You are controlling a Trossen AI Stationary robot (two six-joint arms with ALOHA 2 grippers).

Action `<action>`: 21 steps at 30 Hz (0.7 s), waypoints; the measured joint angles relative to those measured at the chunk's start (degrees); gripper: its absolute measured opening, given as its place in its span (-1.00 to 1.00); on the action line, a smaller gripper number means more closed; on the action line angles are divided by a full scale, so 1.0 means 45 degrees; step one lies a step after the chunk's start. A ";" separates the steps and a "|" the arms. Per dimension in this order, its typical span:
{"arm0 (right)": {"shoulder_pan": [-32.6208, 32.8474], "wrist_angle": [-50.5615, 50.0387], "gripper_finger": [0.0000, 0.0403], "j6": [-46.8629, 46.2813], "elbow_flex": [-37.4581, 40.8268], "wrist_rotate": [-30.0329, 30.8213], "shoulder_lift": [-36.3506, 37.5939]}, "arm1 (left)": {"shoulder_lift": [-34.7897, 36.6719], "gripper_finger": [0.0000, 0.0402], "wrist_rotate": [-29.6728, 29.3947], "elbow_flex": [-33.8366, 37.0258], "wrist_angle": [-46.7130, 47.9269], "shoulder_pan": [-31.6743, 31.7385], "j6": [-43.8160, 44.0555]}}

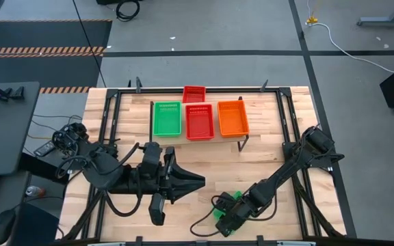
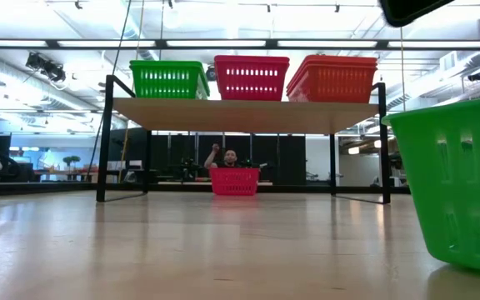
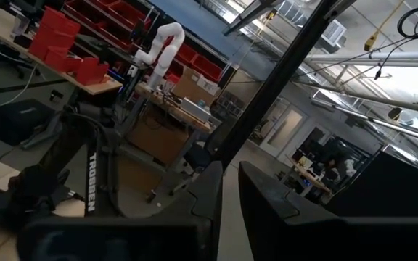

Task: Stack baskets on shelf by color
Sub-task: Stack the green bin on top of the other stacked green bins on the shelf

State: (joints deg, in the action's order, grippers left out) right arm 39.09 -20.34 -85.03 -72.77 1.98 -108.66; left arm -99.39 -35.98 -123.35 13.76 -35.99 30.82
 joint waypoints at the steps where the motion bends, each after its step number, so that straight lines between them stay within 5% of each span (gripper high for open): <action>1: -0.0087 0.0005 -0.17 0.0146 0.0000 0.0034 0.0000 | 0.0000 -0.74 -0.0002 0.0000 0.0001 0.0000 0.0002; 11: -0.0755 0.0518 0.05 0.0824 -0.0005 -0.0637 -0.0567 | 0.0005 -0.74 0.0001 0.0000 0.0010 0.0000 0.0011; 21: -0.0791 0.0470 0.03 0.0903 -0.0011 -0.1644 -0.1245 | 0.0010 -0.74 0.0008 -0.0005 0.0261 -0.0143 0.0340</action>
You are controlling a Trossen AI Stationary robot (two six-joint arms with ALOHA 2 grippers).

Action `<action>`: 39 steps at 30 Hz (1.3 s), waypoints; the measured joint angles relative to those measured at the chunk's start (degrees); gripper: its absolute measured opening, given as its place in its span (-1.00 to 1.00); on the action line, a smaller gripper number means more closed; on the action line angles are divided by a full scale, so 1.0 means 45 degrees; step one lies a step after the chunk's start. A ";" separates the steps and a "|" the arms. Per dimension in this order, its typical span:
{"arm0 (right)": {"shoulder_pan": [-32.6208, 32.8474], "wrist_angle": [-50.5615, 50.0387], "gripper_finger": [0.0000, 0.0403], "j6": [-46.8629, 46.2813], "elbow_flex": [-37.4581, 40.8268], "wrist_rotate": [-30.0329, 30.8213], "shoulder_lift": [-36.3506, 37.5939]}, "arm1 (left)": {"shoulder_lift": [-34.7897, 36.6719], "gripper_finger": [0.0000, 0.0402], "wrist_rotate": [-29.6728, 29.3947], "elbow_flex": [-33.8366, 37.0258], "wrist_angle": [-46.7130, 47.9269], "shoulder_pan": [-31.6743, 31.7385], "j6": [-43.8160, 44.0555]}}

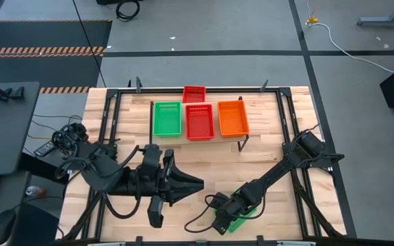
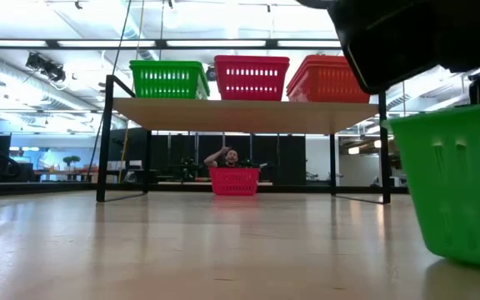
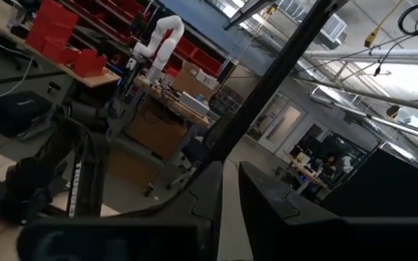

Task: Stack baskets on shelf by color
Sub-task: Stack the green bin on top of the other stacked green bins on the shelf

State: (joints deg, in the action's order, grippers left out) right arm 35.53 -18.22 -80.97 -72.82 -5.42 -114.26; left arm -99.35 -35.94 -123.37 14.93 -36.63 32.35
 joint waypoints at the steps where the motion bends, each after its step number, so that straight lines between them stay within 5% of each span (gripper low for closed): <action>1: 0.0000 -0.0111 0.02 0.0044 0.0011 -0.0007 0.0011 | 0.0000 -0.74 0.0000 0.0000 0.0067 -0.0003 0.0007; 7: 0.0128 -0.0492 -0.19 0.0308 0.0011 -0.0111 0.0030 | 0.0000 -0.74 -0.0005 0.0000 0.0099 0.0020 0.0004; 16: 0.0416 -0.0653 -0.92 0.0985 -0.0003 -0.0590 0.0139 | 0.0000 -0.74 -0.0006 -0.0002 0.0125 0.0035 -0.0768; 22: 0.0390 -0.1803 -0.95 0.2397 -0.0843 -0.0969 0.0389 | 0.0000 -0.74 -0.0028 -0.0005 0.0371 0.0017 -0.2117; 28: 0.0028 -0.5307 -0.97 0.5296 -0.3725 -0.0637 0.0521 | 0.0000 -0.74 -0.0003 -0.0005 0.0301 0.0018 -0.2471; 35: -0.0320 -0.9916 -0.97 0.7473 -0.7665 0.0799 0.0516 | 0.0086 -0.74 0.0025 -0.0005 0.0236 0.0020 -0.2737; 39: -0.0426 -1.1056 -0.97 0.9435 -0.9869 0.2272 0.0514 | 0.0107 -0.74 0.0025 -0.0643 -0.0002 -0.0278 -0.4798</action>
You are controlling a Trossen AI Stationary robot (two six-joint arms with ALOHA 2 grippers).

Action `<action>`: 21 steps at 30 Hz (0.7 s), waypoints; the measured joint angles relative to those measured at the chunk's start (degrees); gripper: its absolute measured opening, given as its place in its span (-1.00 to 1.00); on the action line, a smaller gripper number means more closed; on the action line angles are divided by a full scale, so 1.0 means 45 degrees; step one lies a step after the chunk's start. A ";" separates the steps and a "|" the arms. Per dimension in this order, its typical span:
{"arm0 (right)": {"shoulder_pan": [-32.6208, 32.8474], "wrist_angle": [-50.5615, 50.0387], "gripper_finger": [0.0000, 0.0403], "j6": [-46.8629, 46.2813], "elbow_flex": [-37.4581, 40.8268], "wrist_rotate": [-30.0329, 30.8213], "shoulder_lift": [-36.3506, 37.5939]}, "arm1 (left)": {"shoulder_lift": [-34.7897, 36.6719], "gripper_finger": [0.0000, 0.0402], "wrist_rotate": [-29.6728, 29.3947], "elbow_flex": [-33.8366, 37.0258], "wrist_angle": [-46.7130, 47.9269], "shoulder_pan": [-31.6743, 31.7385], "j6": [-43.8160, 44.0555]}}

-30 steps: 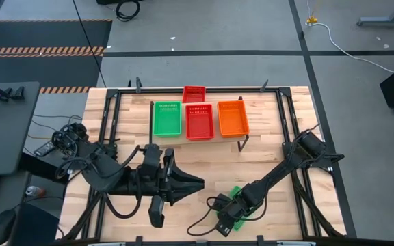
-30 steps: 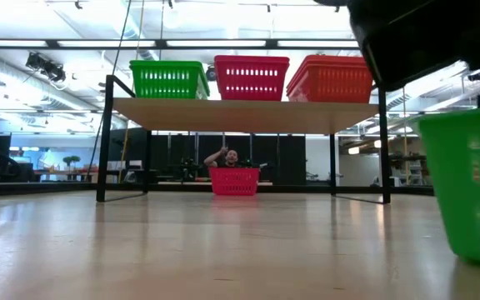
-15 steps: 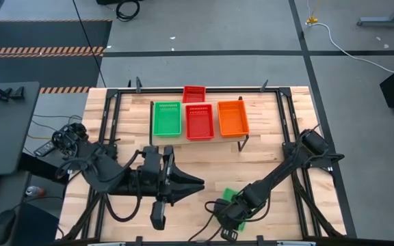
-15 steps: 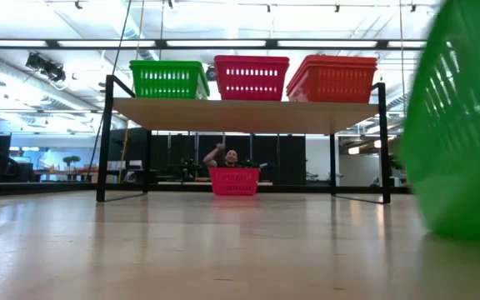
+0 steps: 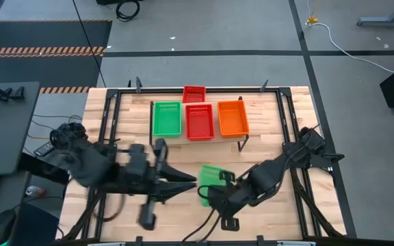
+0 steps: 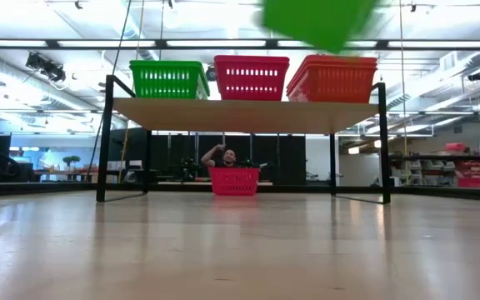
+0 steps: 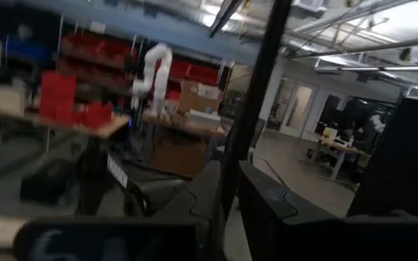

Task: Stack baskets on shelf by color
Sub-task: Stack the green bin on top of the other stacked green bins on the shelf

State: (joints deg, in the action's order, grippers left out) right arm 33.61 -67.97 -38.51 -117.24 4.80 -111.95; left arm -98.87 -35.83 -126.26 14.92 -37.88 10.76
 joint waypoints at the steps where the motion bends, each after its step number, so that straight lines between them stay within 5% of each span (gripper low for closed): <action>1: -0.0038 0.0029 -0.97 0.0664 -0.0482 0.0468 0.0017 | 0.0000 -0.74 -0.0067 -0.0267 0.0008 -0.0088 -0.0482; 9: -0.1167 0.0001 -0.97 0.4817 -0.2465 0.3543 0.0021 | 0.0029 -0.74 -0.1642 -0.1942 0.1182 -0.0097 -0.2570; 21: -0.4983 0.3219 -0.96 0.8316 -0.2481 0.2639 0.0017 | 0.0200 -0.74 -0.1920 -0.1922 -0.0233 0.0391 -0.3588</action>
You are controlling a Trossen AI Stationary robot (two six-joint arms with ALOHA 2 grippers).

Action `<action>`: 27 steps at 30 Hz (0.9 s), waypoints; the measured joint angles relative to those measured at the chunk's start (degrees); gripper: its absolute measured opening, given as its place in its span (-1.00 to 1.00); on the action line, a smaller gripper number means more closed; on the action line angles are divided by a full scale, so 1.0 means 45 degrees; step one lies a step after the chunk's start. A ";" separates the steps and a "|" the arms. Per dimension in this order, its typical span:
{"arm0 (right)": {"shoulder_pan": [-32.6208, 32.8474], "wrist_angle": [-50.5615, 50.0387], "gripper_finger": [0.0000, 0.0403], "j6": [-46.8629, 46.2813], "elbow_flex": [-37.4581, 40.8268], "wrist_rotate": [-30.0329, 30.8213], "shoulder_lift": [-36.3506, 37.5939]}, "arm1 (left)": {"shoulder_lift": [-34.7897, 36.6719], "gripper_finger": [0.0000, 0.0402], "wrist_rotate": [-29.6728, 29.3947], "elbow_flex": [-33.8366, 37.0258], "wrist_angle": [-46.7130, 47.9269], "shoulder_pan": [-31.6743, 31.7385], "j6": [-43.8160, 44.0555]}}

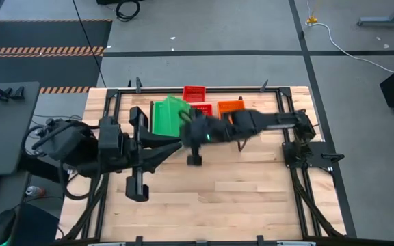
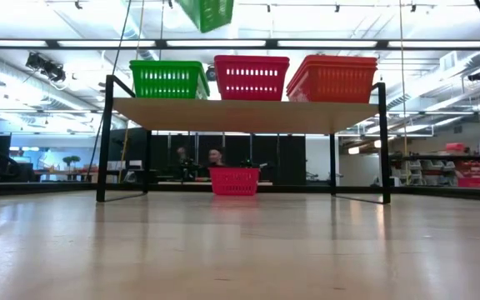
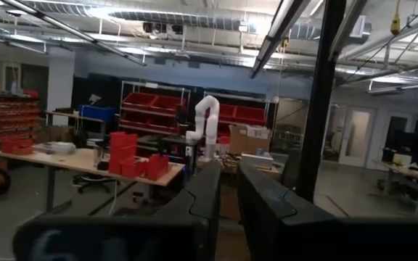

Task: Stack baskets on shelf by color
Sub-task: Stack the green bin on top of the other stacked green bins on the shelf

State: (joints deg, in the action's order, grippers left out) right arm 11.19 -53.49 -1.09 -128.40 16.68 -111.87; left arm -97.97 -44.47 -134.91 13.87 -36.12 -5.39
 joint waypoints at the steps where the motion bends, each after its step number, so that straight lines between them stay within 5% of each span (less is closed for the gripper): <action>1: -0.0337 0.0194 -0.96 0.0102 0.0000 -0.0244 -0.0002 | 0.0004 -0.74 0.0036 0.0005 -0.0001 0.0039 -0.0002; 11: -0.2506 0.2191 -0.95 0.0283 0.0061 -0.2386 -0.0617 | 0.0009 -0.74 0.0083 0.0000 -0.0168 0.0074 -0.0384; 27: -0.2719 0.1563 -0.95 0.0292 0.0068 -0.3043 -0.1652 | -0.0001 -0.74 -0.0076 -0.0015 -0.0095 0.0074 -0.0277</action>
State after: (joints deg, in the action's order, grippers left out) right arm -1.05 -46.46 0.23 -128.09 2.99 -119.31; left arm -97.97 -44.81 -134.98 13.45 -35.79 -6.63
